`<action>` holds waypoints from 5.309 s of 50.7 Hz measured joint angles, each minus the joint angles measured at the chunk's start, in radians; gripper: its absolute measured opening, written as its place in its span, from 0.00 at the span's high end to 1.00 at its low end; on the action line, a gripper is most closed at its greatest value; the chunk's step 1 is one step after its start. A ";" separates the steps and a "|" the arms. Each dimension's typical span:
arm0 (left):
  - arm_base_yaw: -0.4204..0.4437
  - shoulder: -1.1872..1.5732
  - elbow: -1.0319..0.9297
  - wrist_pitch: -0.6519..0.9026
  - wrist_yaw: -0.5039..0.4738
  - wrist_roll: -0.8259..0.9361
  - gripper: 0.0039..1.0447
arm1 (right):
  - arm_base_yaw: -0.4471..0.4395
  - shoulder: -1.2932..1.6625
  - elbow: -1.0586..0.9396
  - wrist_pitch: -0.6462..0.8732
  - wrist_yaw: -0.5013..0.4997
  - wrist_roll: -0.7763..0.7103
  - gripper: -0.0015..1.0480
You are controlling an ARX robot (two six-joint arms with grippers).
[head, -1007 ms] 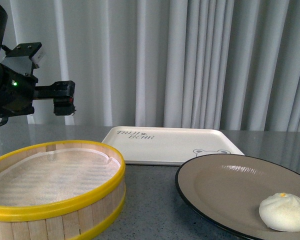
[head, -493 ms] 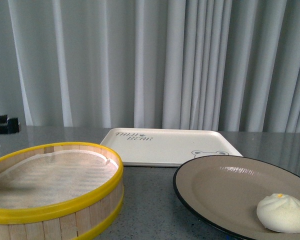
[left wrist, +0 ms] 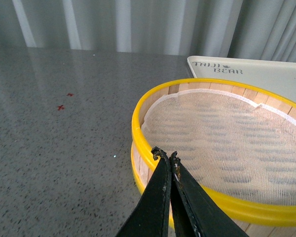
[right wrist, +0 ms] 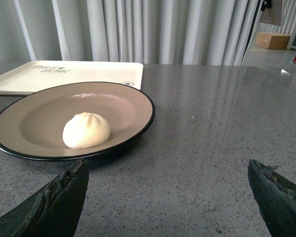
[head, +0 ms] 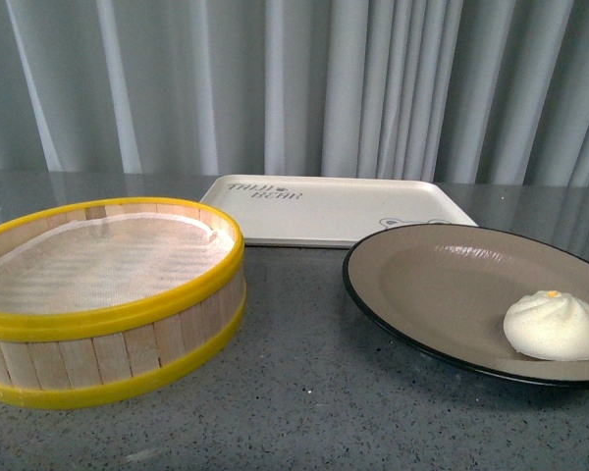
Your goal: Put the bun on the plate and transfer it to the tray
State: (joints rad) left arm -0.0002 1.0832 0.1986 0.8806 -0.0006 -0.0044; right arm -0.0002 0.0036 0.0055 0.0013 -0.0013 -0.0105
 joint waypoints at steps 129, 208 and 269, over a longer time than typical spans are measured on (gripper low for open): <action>0.000 -1.079 -0.173 -0.880 0.000 0.000 0.39 | 0.000 0.000 0.000 0.000 0.000 0.000 0.08; 0.000 -1.080 -0.173 -0.880 0.000 0.001 0.06 | 0.319 1.160 0.508 0.103 -0.063 -1.419 0.08; 0.000 -1.080 -0.173 -0.880 0.000 0.001 0.06 | 0.391 1.318 0.529 0.277 -0.049 -1.468 0.97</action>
State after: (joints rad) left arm -0.0002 0.0036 0.0257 0.0006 -0.0002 -0.0036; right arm 0.3912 1.3212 0.5343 0.2783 -0.0502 -1.4784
